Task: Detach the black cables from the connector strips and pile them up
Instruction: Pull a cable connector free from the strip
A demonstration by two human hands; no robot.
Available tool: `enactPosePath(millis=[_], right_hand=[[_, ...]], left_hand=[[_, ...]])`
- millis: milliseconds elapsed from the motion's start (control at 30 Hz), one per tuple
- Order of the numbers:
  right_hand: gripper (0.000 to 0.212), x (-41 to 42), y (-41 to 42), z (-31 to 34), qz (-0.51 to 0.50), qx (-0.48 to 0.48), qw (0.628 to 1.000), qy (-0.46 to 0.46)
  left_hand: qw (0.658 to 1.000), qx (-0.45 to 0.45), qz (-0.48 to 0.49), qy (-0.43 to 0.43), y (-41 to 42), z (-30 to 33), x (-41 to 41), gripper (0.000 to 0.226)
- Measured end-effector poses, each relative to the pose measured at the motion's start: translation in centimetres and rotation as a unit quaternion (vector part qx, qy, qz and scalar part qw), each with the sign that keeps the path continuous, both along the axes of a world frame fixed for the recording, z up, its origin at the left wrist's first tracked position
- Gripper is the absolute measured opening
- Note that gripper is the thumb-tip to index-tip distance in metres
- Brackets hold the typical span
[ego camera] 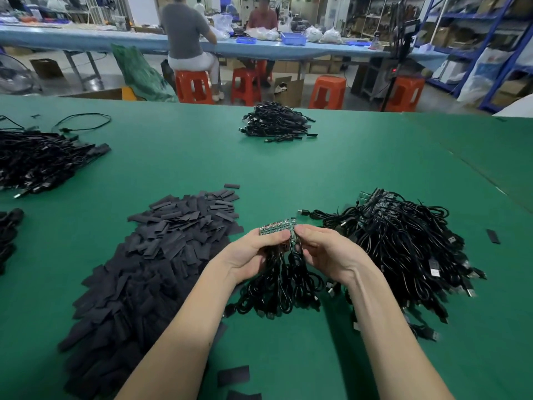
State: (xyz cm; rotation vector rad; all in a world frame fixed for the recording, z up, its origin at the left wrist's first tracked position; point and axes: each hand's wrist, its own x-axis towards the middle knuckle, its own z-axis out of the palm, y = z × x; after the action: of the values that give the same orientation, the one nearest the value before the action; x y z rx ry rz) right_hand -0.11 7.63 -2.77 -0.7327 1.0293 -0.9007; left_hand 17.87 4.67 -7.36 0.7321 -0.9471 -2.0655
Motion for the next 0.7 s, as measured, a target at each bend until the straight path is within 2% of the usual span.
enactPosePath(millis=[67,133,200,233,300,333,367,400,433,467,500,533,567,633,700], right_hand=[[0.016,-0.8,0.5,0.5,-0.017,-0.015,1.0,0.009],[0.029,-2.0,1.1,1.3,-0.028,-0.053,0.997,0.042],[0.034,-2.9,1.7,2.3,-0.035,-0.095,0.992,0.074],[0.03,-3.1,1.8,2.8,-0.035,-0.109,0.991,0.075],[0.022,-2.8,1.6,3.9,-0.032,-0.12,0.991,0.056],[0.022,-2.4,1.2,4.2,-0.029,-0.122,0.99,0.06],[0.023,-1.7,0.8,4.3,-0.028,-0.118,0.99,0.074],[0.021,-0.9,0.1,4.3,-0.031,-0.111,0.989,0.091],[0.016,-0.1,-0.5,4.0,-0.039,-0.102,0.988,0.107],[0.011,0.7,-1.1,3.7,-0.049,-0.093,0.987,0.123],[0.008,1.5,-1.7,3.2,-0.06,-0.083,0.985,0.14],[0.008,2.1,-2.3,2.7,-0.071,-0.077,0.982,0.159],[0.008,2.4,-2.8,2.3,-0.077,-0.072,0.979,0.176],[0.008,2.9,-3.4,1.6,-0.069,-0.063,0.975,0.203],[0.009,2.9,-3.7,1.4,-0.034,-0.066,0.96,0.27]], left_hand=[[0.998,-0.001,0.03,-0.049,-0.2,-0.2,0.0,0.049],[0.986,-0.008,0.097,-0.138,-0.5,-0.2,0.3,0.063],[0.946,-0.063,0.159,-0.275,-0.6,0.3,0.7,0.06],[0.904,-0.122,0.18,-0.368,-0.6,0.5,0.8,0.052],[0.788,-0.258,0.208,-0.519,-0.6,0.3,0.9,0.046],[0.734,-0.317,0.224,-0.557,-0.5,0.2,0.8,0.048],[0.696,-0.363,0.25,-0.567,-0.3,0.1,0.6,0.047],[0.675,-0.396,0.285,-0.554,-0.1,0.0,0.4,0.041],[0.685,-0.401,0.321,-0.517,0.1,0.0,0.1,0.032],[0.731,-0.372,0.345,-0.457,0.2,0.3,-0.2,0.022],[0.796,-0.314,0.345,-0.386,0.4,0.4,-0.5,0.014],[0.856,-0.251,0.323,-0.317,0.5,0.5,-0.8,0.01],[0.897,-0.2,0.297,-0.261,0.6,0.4,-1.2,0.008],[0.948,-0.121,0.248,-0.162,0.9,0.0,-1.6,0.008],[0.97,-0.061,0.223,-0.072,0.9,-0.4,-1.4,0.012]])
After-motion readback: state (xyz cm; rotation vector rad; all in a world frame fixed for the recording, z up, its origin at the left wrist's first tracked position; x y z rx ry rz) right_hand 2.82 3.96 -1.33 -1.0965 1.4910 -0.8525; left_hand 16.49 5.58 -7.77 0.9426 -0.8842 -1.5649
